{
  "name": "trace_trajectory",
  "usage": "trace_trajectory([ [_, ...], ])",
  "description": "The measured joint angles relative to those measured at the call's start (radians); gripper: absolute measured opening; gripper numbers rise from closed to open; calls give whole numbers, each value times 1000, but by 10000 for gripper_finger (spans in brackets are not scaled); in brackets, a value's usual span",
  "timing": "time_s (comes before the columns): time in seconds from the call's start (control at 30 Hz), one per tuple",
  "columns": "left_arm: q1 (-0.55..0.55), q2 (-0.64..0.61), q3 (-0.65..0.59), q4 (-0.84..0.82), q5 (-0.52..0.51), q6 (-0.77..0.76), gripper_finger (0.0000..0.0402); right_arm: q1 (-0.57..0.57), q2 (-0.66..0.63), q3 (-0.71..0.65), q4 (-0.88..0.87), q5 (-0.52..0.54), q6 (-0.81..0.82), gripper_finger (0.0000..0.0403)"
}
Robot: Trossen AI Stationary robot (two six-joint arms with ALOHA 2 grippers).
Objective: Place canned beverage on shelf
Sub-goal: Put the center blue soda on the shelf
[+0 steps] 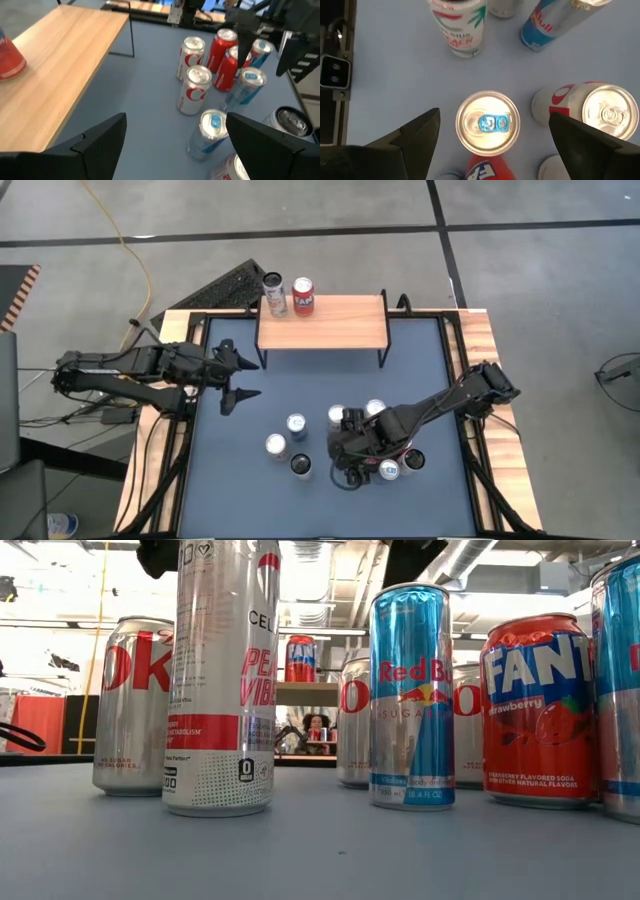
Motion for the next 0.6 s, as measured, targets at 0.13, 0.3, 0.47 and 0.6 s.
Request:
trace_trajectory([
  [0.13, 0, -3, 0, 0, 0, -1, 332, 0, 0, 0, -10, 1, -5, 360],
  [0.3, 0, -3, 0, -1, 0, 1, 332, -2, 47, -1, -8, -23, -23, 360],
  [0.47, 0, -4, 0, 0, 0, 2, 332, -2, 72, -1, -16, -35, -24, 360],
  [0.6, -2, -4, 0, -3, 5, 1, 332, -8, 82, -1, -26, -43, -24, 360],
])
